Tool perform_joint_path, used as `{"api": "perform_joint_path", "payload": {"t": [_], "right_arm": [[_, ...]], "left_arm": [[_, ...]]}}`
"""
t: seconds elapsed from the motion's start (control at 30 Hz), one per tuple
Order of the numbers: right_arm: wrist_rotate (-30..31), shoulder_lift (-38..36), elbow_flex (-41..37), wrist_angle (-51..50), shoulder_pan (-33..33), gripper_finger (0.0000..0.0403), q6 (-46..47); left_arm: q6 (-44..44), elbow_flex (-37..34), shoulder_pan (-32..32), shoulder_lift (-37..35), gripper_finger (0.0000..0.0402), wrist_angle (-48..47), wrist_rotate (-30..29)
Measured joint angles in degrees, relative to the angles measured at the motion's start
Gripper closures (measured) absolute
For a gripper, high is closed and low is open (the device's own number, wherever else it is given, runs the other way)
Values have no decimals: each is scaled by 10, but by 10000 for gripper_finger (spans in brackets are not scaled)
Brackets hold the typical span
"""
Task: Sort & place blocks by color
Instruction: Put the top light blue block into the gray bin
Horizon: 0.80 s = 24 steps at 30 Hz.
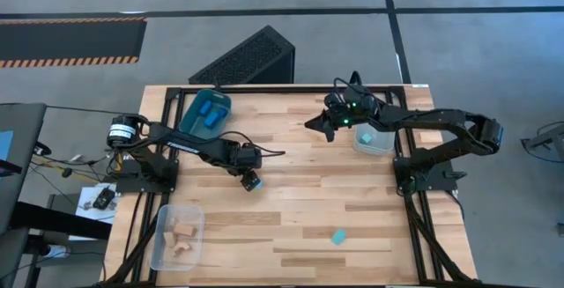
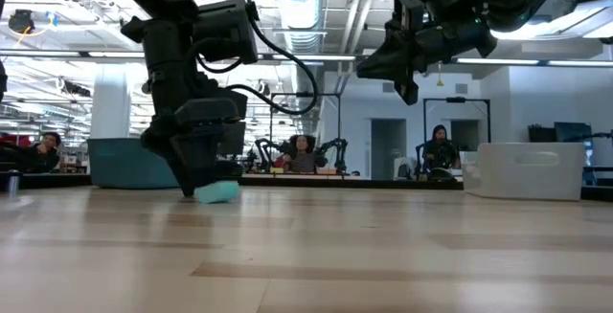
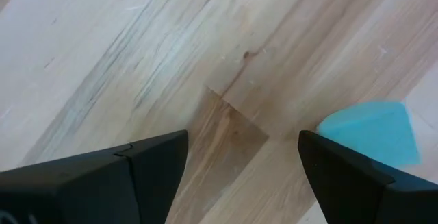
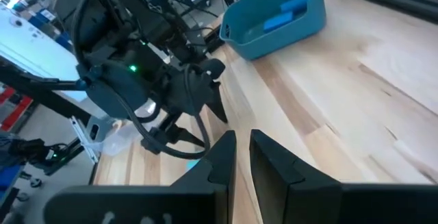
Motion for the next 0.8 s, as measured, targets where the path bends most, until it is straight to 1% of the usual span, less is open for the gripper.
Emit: {"api": "perform_joint_path", "payload": {"t": [0.23,0.33,0.4,0.5,0.67,0.8], "right_arm": [[-4,0,0,4,0,336,7],[-4,0,0,4,3,336,14],[-5,0,0,4,8,336,15],[-8,0,0,4,15,336,16],[-30,-15,0,6,24,336,25],[-31,-43,0,10,24,336,39]], "left_arm": [[-17,0,0,-2,126,0,13],[-2,-2,-2,-9,126,5,20],[36,-3,-2,-16,127,7,29],[118,-4,-4,-33,134,4,46],[219,-3,-3,-65,160,-1,87],[298,-3,-3,-77,178,29,100]]}}
